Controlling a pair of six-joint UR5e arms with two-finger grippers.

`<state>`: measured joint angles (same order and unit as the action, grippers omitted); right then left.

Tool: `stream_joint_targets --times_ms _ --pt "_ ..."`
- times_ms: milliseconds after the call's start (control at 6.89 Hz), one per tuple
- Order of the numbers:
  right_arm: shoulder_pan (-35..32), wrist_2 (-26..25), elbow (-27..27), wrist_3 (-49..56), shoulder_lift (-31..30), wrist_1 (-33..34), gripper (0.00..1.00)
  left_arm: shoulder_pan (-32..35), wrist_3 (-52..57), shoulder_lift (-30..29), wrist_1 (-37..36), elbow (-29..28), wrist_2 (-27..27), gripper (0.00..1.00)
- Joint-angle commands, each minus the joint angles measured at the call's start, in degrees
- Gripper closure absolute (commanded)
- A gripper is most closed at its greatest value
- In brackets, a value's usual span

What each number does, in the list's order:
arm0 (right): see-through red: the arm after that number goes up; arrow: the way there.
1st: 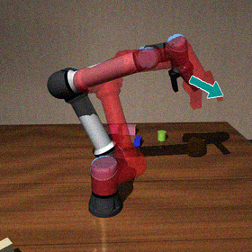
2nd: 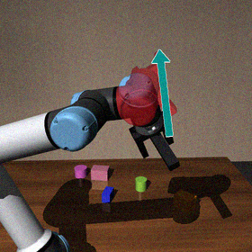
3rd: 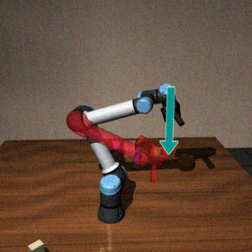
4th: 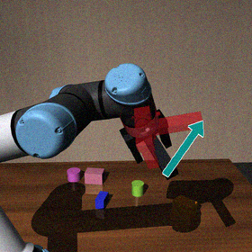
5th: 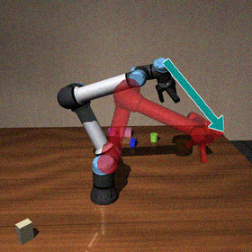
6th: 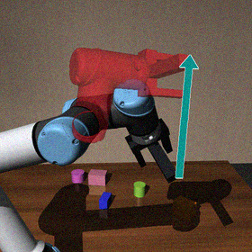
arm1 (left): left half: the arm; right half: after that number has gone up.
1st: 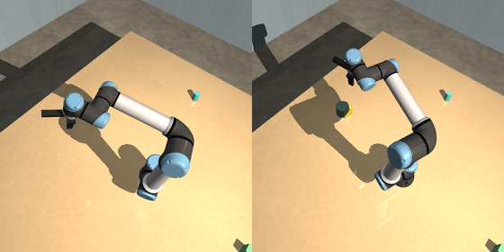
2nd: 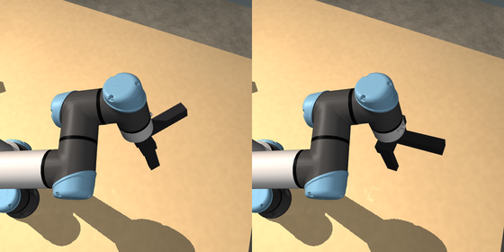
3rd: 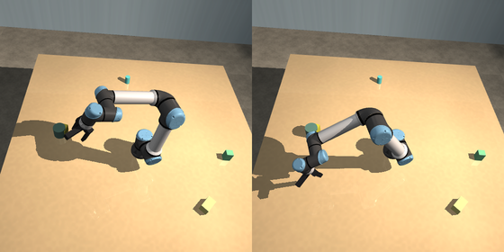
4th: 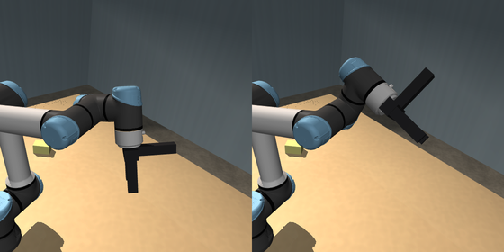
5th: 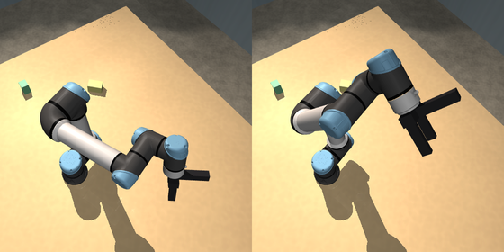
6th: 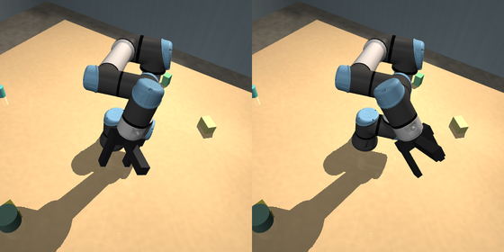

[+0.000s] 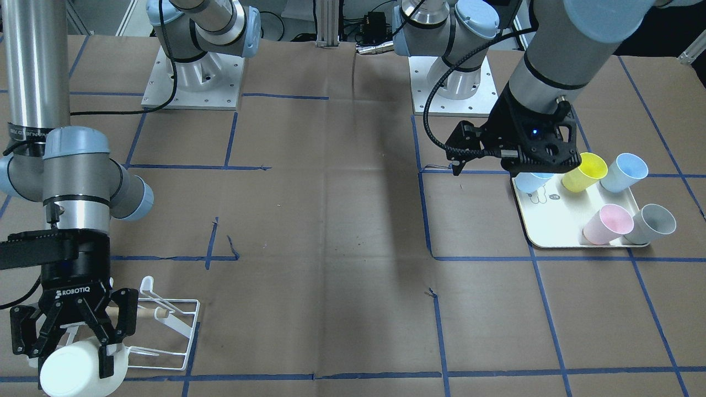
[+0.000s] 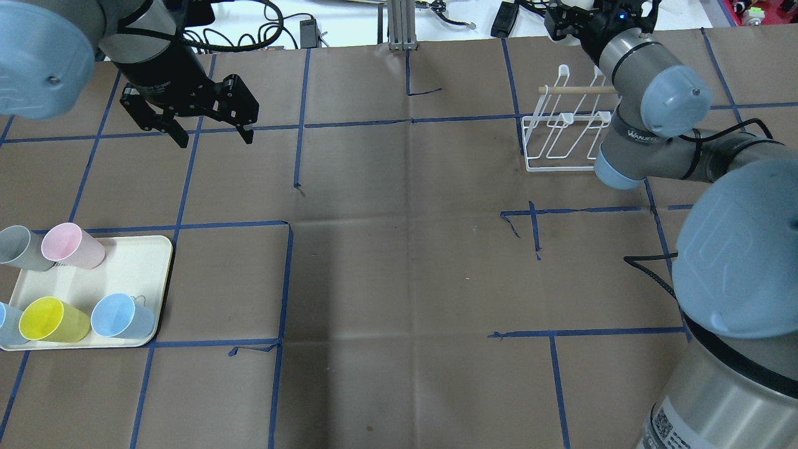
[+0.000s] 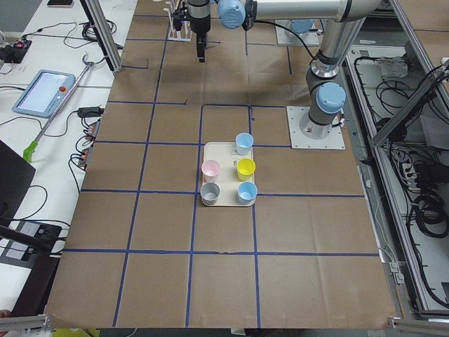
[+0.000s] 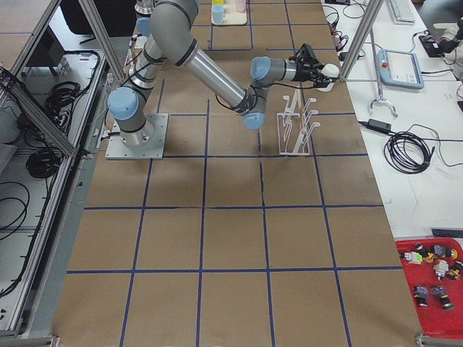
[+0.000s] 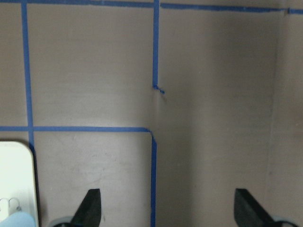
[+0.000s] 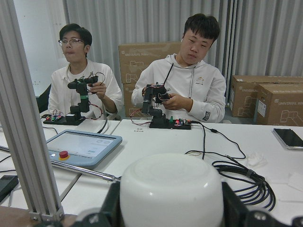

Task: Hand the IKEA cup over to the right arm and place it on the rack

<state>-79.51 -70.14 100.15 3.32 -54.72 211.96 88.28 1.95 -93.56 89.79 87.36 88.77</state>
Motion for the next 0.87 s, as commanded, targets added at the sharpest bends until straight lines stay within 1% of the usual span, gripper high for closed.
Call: stream_joint_targets --times_ms 0,145,436,581,726 --pt "0.41 -0.17 0.83 0.19 1.54 2.05 0.91 0.05 0.33 4.42 0.82 2.71 0.26 0.00" --pt "0.32 -0.17 1.79 0.19 1.46 2.05 0.91 0.05 0.60 4.96 0.30 4.21 0.17 0.00" --pt "0.32 -0.08 2.24 0.19 2.33 3.10 0.91 -0.73 4.54 6.18 0.38 5.88 0.52 0.00" --pt "0.32 -0.08 2.68 0.19 2.94 3.19 0.91 -2.05 6.56 8.11 0.47 8.85 0.61 0.00" --pt "0.32 -0.08 3.20 0.19 3.30 3.28 0.91 -5.63 9.36 10.82 0.30 12.88 0.61 0.00"
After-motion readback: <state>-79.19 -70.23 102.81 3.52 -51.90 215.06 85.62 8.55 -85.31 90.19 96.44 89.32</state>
